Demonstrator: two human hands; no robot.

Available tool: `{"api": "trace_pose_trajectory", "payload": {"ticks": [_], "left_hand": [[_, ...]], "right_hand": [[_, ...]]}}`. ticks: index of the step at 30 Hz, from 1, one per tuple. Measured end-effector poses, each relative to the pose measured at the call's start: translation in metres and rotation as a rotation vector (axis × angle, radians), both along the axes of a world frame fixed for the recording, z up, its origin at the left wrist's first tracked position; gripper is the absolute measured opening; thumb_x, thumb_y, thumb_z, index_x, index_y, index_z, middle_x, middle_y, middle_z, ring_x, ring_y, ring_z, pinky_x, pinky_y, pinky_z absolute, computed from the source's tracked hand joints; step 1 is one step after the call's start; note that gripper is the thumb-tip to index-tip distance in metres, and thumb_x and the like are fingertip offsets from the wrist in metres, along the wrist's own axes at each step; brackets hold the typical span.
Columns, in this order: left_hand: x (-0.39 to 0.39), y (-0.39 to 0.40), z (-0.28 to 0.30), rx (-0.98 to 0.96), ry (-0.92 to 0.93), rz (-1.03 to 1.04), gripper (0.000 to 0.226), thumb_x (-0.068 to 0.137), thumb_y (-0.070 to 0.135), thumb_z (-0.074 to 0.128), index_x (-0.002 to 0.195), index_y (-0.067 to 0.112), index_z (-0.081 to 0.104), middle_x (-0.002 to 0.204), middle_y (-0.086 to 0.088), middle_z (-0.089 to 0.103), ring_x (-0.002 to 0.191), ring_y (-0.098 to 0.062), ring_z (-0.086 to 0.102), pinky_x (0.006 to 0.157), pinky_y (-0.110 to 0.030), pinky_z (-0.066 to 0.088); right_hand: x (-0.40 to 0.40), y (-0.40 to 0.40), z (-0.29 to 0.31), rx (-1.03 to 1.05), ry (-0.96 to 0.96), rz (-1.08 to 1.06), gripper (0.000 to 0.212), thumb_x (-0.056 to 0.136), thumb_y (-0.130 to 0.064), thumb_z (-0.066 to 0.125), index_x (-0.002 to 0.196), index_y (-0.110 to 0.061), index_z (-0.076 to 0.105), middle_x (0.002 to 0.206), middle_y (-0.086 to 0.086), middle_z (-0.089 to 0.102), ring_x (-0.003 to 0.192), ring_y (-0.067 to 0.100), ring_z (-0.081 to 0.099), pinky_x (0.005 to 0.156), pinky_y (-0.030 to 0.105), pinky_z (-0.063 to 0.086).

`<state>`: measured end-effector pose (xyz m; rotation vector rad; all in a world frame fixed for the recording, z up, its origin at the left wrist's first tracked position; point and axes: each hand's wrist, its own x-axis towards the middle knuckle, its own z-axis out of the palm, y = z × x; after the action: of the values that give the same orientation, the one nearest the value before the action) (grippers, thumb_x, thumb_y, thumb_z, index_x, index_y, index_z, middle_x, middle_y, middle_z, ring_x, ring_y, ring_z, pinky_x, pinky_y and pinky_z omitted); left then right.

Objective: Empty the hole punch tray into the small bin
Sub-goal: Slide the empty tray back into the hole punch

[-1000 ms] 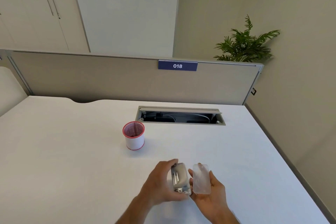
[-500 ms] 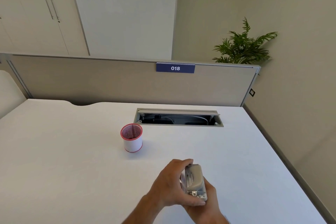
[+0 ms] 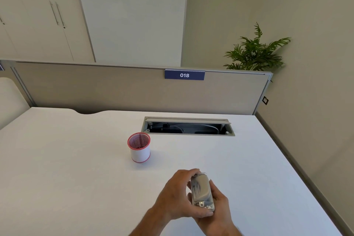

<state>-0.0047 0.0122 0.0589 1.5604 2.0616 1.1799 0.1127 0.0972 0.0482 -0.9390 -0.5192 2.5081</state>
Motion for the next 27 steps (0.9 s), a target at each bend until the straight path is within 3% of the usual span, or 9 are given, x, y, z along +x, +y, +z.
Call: {"api": "trace_pose_trajectory", "payload": {"ticks": [12, 15, 20, 24, 27], "left_hand": [[0.0024, -0.0044, 0.0048, -0.038, -0.027, -0.001, 0.102, 0.046, 0.086, 0.077, 0.134, 0.047, 0.042, 0.127, 0.032, 0.053, 0.118, 0.003, 0.050, 0.091, -0.004, 0.040], [0.0029, -0.0054, 0.0066, -0.044, -0.047, 0.008, 0.107, 0.046, 0.086, 0.077, 0.137, 0.046, 0.041, 0.131, 0.034, 0.052, 0.119, 0.009, 0.047, 0.090, 0.001, 0.034], [0.0021, -0.0058, 0.0064, -0.038, -0.047, 0.007, 0.106, 0.047, 0.078, 0.083, 0.138, 0.042, 0.043, 0.131, 0.031, 0.055, 0.120, 0.003, 0.051, 0.098, -0.013, 0.043], [0.0019, -0.0062, 0.0064, -0.045, -0.051, 0.009, 0.106, 0.047, 0.077, 0.084, 0.139, 0.041, 0.043, 0.130, 0.032, 0.055, 0.117, 0.005, 0.052, 0.092, -0.002, 0.037], [0.0018, -0.0060, 0.0075, -0.054, -0.058, 0.002, 0.105, 0.048, 0.077, 0.083, 0.139, 0.041, 0.043, 0.130, 0.032, 0.056, 0.116, 0.003, 0.054, 0.091, -0.002, 0.038]], "right_hand": [[-0.0011, -0.0014, 0.0002, 0.014, -0.021, -0.021, 0.041, 0.100, -0.036, 0.046, 0.118, -0.008, 0.070, 0.115, 0.022, 0.076, 0.119, 0.033, 0.065, 0.086, 0.043, 0.052], [0.0002, -0.0023, -0.0035, 0.072, -0.040, -0.044, 0.039, 0.103, -0.031, 0.042, 0.114, -0.008, 0.071, 0.109, 0.020, 0.078, 0.108, 0.032, 0.073, 0.081, 0.042, 0.057], [-0.0009, -0.0029, -0.0029, 0.018, -0.055, -0.020, 0.044, 0.098, -0.040, 0.048, 0.110, -0.009, 0.076, 0.115, 0.022, 0.076, 0.117, 0.032, 0.067, 0.091, 0.045, 0.052], [-0.0011, -0.0037, -0.0007, 0.020, -0.076, -0.017, 0.045, 0.094, -0.044, 0.050, 0.107, -0.011, 0.079, 0.116, 0.021, 0.076, 0.108, 0.030, 0.073, 0.092, 0.043, 0.052], [0.0005, -0.0040, 0.0007, 0.011, -0.083, -0.009, 0.046, 0.094, -0.046, 0.051, 0.106, -0.012, 0.080, 0.117, 0.021, 0.075, 0.115, 0.032, 0.068, 0.088, 0.042, 0.054]]}}
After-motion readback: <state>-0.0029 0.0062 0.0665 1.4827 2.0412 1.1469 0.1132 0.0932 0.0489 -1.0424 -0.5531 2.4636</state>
